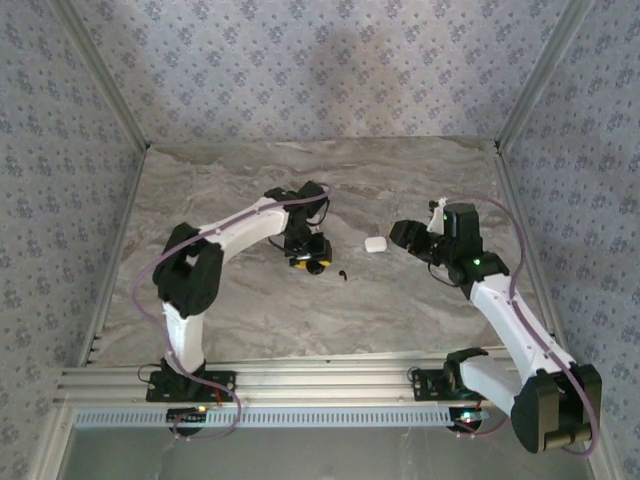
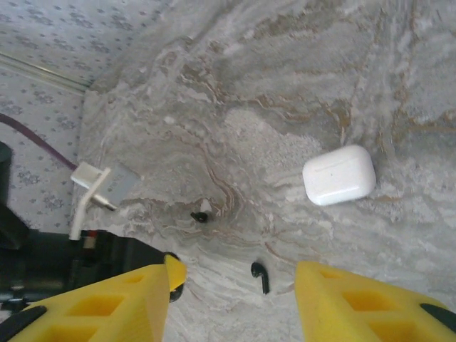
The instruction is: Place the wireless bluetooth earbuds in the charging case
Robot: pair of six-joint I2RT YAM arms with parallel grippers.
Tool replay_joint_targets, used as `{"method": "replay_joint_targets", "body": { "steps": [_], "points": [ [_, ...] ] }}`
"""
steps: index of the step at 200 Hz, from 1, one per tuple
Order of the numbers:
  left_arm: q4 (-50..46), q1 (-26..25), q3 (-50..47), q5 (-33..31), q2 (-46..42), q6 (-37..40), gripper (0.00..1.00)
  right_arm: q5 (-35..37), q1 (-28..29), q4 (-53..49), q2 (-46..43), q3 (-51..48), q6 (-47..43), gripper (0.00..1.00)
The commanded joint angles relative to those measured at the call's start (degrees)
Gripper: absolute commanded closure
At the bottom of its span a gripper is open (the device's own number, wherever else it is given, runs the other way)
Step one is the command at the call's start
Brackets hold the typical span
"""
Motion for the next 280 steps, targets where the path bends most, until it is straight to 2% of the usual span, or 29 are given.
{"method": "replay_joint_targets", "body": {
  "steps": [1,33,41,47,51,61,78,108,156,238,280],
  "points": [
    [9.72,0.74,-4.47,5.73,-5.91,-9.09,0.49,0.45,0.23,7.78,-3.84,-3.21,-1.44,0.45],
    [23.03,0.93,-11.72,7.82,-11.79,-20.81,0.51,-2.29,0.36,18.69,-6.68,-7.83,-1.52,0.39],
    [25.83,0.99,-13.21,8.16,-12.78,-23.41,0.51,-2.11,0.36,21.05,-6.77,-8.62,-0.60,0.34],
    [27.95,0.99,-14.40,8.44,-13.42,-25.29,0.51,-0.60,0.36,22.25,-6.77,-9.22,0.40,0.21],
    [29.24,0.95,-15.11,8.56,-13.78,-26.51,0.51,0.47,0.46,23.32,-6.71,-9.79,1.10,0.19],
    [32.10,0.96,-16.63,9.05,-14.48,-28.91,0.51,0.51,0.53,28.15,-6.06,-11.57,1.58,0.22],
    [33.98,0.92,-17.27,9.61,-14.98,-30.63,0.51,-4.99,0.90,34.89,-4.10,-12.59,-3.96,0.19],
    [35.65,0.91,-17.74,9.85,-15.73,-32.05,0.52,-8.38,3.43,29.61,-0.65,-9.00,-13.06,0.19],
    [38.55,0.99,-18.89,10.02,-16.58,-34.63,0.52,-6.16,11.08,26.91,1.01,-8.23,-20.20,0.24],
    [40.35,1.06,-18.82,11.48,-16.30,-35.69,0.53,-7.63,15.68,30.71,10.43,-4.25,-17.07,0.32],
    [41.12,1.03,-18.47,12.14,-16.24,-36.26,0.53,-8.13,17.14,31.38,13.89,-2.30,-17.37,0.39]
  ]
}}
